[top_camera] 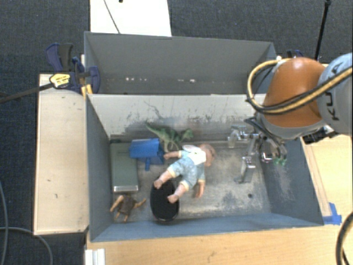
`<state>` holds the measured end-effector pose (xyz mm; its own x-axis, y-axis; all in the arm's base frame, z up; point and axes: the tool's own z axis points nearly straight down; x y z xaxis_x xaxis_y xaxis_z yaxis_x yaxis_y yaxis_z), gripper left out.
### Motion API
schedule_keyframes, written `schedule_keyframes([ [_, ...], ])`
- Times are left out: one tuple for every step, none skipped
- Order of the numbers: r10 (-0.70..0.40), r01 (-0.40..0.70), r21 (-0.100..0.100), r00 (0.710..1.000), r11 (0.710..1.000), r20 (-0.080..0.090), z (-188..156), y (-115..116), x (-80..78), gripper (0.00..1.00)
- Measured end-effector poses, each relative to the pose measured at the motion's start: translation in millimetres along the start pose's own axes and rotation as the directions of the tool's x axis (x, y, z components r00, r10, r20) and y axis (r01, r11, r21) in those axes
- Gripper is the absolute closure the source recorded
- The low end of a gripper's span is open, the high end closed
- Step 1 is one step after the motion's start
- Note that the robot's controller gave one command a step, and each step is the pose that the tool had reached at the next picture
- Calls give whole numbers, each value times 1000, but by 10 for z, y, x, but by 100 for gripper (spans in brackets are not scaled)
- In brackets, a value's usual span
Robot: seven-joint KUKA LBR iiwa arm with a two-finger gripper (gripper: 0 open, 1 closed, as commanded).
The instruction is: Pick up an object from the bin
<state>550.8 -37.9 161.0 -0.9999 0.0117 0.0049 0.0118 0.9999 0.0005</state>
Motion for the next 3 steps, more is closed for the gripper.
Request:
schedule_keyframes([
  [-1, 1, 0, 1000, 1000, 8, -44, 1, -17, 0],
  [41, -41, 1, 999, 999, 9, 57, 221, 2, 0],
  [-66, 66, 0, 998, 998, 8, 11, 458, -14, 0],
])
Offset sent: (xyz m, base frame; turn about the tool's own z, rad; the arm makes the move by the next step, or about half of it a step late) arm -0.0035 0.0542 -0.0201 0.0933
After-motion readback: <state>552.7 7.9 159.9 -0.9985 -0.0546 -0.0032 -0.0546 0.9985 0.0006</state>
